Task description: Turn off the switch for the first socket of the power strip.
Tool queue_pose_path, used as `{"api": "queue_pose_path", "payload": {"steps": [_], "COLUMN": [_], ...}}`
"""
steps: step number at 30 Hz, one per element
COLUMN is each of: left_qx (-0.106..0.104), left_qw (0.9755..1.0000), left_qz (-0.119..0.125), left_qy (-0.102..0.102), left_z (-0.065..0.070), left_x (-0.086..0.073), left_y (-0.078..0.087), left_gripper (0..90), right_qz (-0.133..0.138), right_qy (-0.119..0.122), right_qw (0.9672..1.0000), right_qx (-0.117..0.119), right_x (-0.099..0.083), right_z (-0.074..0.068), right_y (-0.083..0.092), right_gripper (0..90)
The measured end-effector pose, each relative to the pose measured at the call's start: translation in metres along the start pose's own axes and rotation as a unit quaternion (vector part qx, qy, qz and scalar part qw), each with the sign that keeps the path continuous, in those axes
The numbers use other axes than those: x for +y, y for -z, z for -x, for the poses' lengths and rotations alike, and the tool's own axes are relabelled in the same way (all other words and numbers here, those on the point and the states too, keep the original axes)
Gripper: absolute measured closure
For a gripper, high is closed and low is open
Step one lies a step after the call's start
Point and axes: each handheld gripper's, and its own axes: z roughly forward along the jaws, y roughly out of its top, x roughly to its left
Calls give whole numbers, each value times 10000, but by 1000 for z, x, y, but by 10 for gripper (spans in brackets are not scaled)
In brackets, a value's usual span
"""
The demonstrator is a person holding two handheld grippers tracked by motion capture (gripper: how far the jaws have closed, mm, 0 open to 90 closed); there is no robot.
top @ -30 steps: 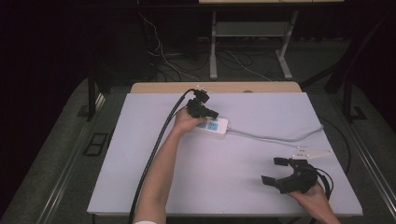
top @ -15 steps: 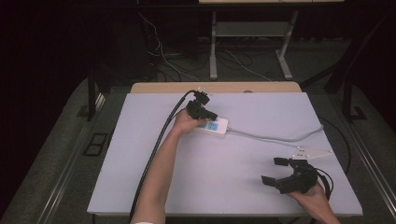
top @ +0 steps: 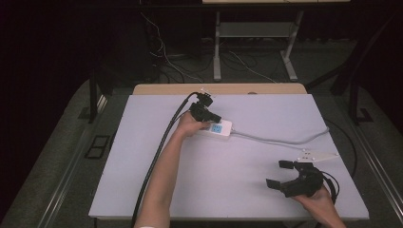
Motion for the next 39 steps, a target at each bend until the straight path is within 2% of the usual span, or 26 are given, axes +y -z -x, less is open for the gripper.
{"api": "queue_pose_path", "payload": {"steps": [2, 5, 9, 10, 11, 13, 15, 20, 23, 39], "left_qx": [9, 3, 60, 26, 78, 24, -18, 23, 57, 274], "left_qw": [10000, 10000, 10000, 9999, 9999, 9999, 9997, 9991, 9988, 9974], "left_qz": [-2, 9, -18, 103, 98, 113, 227, 402, 425, 571], "left_qy": [-32, 53, -7, 21, 8, -8, 27, -148, -245, -351], "left_z": [1, 0, 2, 2, 3, 3, 3, 11, 15, 32], "left_x": [0, 0, 1, 2, 3, 3, 4, 9, 11, 13], "left_y": [0, 0, 1, 3, 5, 7, 11, 19, 24, 55], "left_gripper": [900, 899, 899, 898, 898, 897, 897, 897, 897, 894], "right_qz": [16, 23, 16, 16, 16, 23, 37, 56, 55, 70], "right_qy": [-2, -27, -19, -5, -5, -16, -9, -25, -18, -18], "right_qw": [10000, 10000, 10000, 10000, 10000, 10000, 10000, 10000, 10000, 10000], "right_qx": [-9, -10, -11, -12, -12, -9, -3, -4, 1, 8], "right_x": [0, 0, 0, 0, 0, -1, -1, -1, -1, 0], "right_z": [1, 2, 1, 1, 1, 1, 1, 2, 1, 0], "right_y": [0, 1, 0, 0, 0, 1, 2, 3, 2, 2], "right_gripper": [4, 4, 4, 4, 4, 4, 4, 4, 4, 4]}}
